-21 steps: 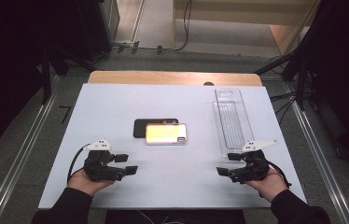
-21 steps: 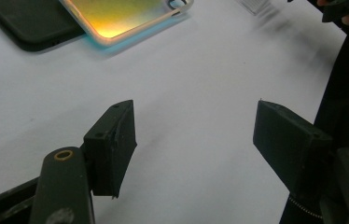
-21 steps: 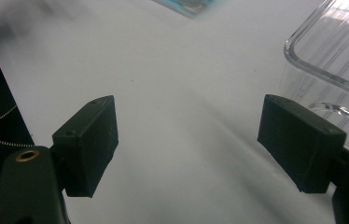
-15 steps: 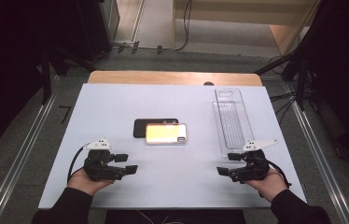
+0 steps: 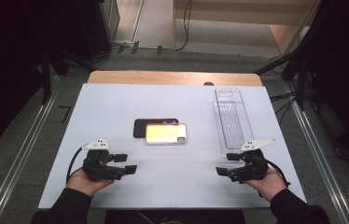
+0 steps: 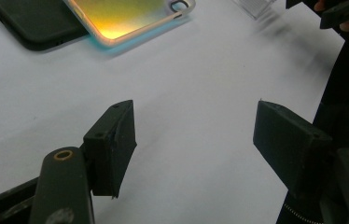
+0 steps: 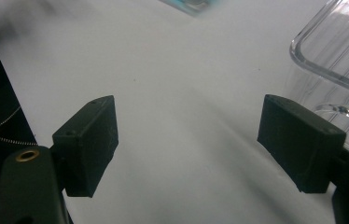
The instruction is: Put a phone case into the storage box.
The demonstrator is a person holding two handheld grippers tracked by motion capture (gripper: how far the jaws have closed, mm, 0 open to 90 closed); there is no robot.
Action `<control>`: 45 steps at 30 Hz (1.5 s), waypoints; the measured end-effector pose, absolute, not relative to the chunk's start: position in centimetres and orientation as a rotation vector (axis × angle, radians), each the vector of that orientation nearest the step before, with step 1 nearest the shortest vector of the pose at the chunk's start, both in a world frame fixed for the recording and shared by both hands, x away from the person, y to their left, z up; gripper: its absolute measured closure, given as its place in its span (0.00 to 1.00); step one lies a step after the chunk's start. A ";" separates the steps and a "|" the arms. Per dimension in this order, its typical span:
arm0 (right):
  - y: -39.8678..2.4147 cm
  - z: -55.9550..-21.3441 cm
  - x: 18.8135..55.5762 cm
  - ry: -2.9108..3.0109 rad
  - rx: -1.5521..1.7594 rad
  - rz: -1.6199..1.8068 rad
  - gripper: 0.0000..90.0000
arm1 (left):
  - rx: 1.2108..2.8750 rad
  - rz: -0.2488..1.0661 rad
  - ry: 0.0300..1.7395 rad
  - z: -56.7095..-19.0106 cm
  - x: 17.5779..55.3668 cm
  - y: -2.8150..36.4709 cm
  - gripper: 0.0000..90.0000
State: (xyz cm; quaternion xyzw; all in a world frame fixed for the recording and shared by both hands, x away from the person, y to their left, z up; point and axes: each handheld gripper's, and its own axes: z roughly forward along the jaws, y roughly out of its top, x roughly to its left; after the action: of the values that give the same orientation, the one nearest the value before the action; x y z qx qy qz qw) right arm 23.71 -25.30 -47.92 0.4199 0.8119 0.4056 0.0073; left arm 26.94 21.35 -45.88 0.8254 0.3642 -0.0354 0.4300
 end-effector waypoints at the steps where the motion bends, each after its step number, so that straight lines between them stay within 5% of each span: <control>1: -25.3 -47.9 23.7 2.539 1.318 1.262 0.20 | 2.059 -0.088 0.909 -45.9 26.9 21.3 0.34; 45: -26.0 -48.0 23.3 2.516 1.344 1.236 0.22 | 2.076 -0.008 0.964 -44.0 31.6 18.0 0.34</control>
State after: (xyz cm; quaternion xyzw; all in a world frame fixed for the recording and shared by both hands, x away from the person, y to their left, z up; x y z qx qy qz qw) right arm 23.34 -26.02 -47.98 0.4323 0.8092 0.3975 0.0166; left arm 31.62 17.95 -43.98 0.8257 0.3834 -0.0033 0.4137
